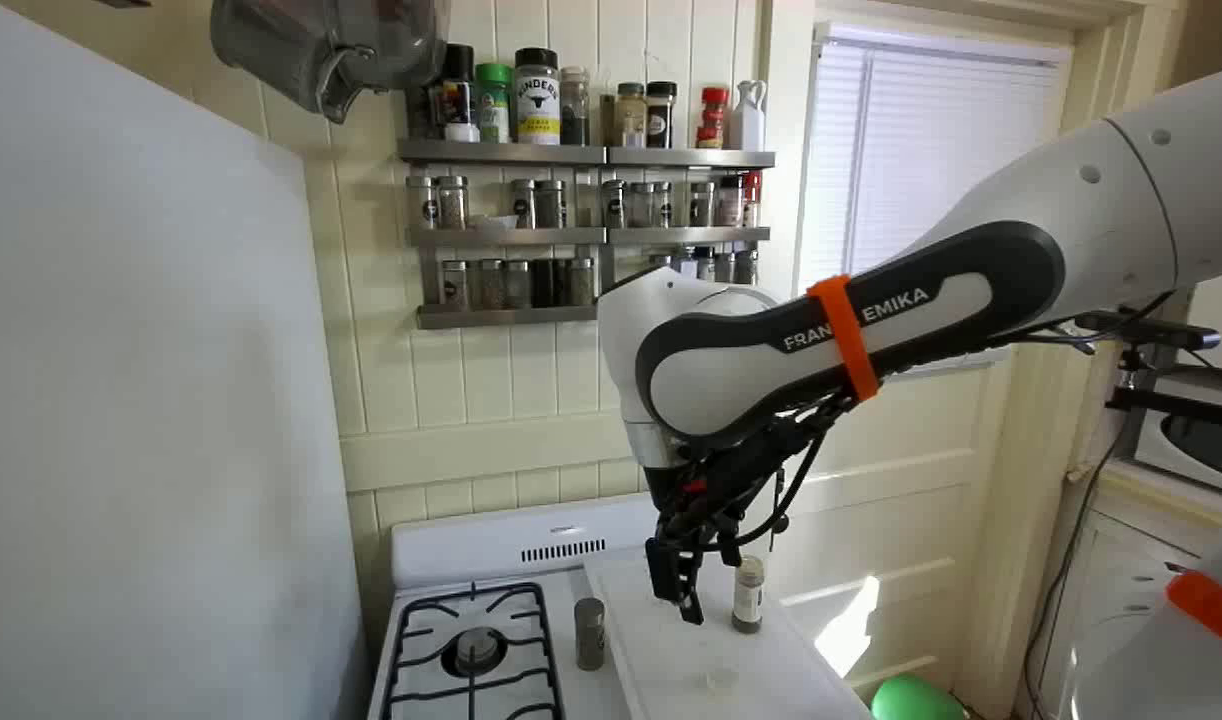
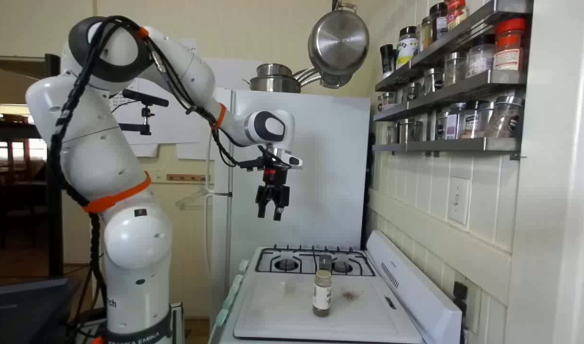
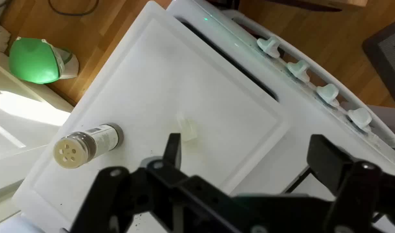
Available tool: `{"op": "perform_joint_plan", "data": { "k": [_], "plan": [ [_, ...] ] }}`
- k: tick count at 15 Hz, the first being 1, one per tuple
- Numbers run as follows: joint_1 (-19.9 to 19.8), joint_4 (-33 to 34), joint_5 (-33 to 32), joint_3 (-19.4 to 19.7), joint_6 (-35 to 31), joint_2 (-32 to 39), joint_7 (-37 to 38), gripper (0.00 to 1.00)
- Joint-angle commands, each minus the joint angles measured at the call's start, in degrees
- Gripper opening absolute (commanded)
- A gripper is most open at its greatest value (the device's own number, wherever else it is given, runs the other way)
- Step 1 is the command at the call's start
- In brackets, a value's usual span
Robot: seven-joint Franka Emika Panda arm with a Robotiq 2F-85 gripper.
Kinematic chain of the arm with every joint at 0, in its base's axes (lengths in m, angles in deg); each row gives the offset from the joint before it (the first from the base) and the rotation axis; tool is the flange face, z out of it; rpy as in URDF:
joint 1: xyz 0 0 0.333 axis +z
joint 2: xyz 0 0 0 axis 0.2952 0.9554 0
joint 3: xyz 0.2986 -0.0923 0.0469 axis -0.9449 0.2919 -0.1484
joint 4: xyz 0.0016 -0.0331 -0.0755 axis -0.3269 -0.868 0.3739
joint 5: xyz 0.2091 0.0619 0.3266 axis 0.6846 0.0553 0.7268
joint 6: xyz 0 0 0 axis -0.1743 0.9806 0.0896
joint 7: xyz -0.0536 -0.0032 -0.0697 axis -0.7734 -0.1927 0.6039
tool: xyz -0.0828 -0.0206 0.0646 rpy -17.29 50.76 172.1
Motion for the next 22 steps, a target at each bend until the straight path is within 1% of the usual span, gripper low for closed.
{"op": "perform_joint_plan", "data": {
  "k": [1,6,8,13,15,18,20,22],
  "plan": [
    [1.1,0.1,-0.4,1.0,0.1,0.2,0.4,1.00],
    [1.1,0.1,-0.4,1.0,0.1,0.2,0.4,1.00],
    [0.6,-0.6,1.8,2.2,-1.3,0.5,1.7,1.00],
    [-1.0,-4.2,6.0,4.3,-6.3,1.7,8.1,1.00],
    [-1.5,-6.6,7.0,4.2,-9.7,1.7,11.9,1.00],
    [-2.7,-10.9,6.7,3.2,-15.2,0.7,20.1,1.00],
    [-3.2,-13.5,7.2,3.5,-17.3,-0.3,23.5,1.00],
    [-3.6,-15.4,7.9,4.2,-18.7,-1.0,24.9,1.00]
  ]
}}
